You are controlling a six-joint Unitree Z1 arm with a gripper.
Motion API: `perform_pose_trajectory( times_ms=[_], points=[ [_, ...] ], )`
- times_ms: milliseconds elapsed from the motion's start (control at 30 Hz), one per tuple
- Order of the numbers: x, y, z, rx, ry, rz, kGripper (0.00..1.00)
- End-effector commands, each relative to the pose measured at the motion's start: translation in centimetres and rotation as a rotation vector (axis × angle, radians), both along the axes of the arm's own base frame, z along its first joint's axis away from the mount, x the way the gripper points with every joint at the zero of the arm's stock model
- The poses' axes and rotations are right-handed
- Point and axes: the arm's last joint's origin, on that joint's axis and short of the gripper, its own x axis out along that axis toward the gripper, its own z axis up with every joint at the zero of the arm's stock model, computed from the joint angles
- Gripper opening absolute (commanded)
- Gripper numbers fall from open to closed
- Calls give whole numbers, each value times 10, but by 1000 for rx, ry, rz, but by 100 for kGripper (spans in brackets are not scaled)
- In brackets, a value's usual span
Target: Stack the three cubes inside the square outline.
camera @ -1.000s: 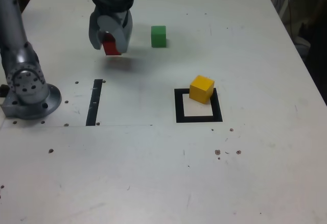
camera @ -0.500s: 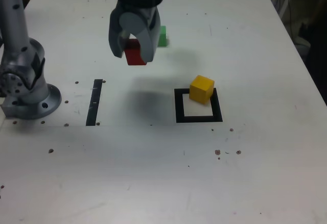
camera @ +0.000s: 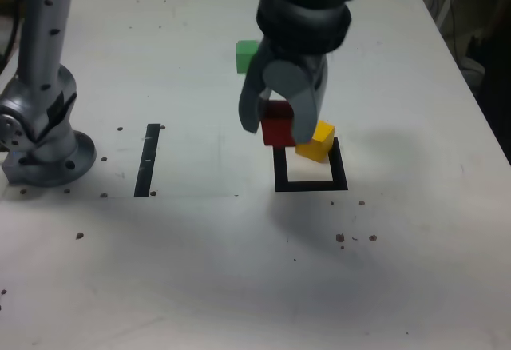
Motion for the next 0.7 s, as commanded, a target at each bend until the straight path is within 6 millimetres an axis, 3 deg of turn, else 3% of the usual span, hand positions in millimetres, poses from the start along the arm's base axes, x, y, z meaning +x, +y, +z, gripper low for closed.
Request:
perform_pose_trajectory(
  times_ms=[0, 667],
  points=[
    [5, -2, -7, 1, 23, 0, 17],
    [27, -6, -43, -15, 97, -19, 18]
  ],
)
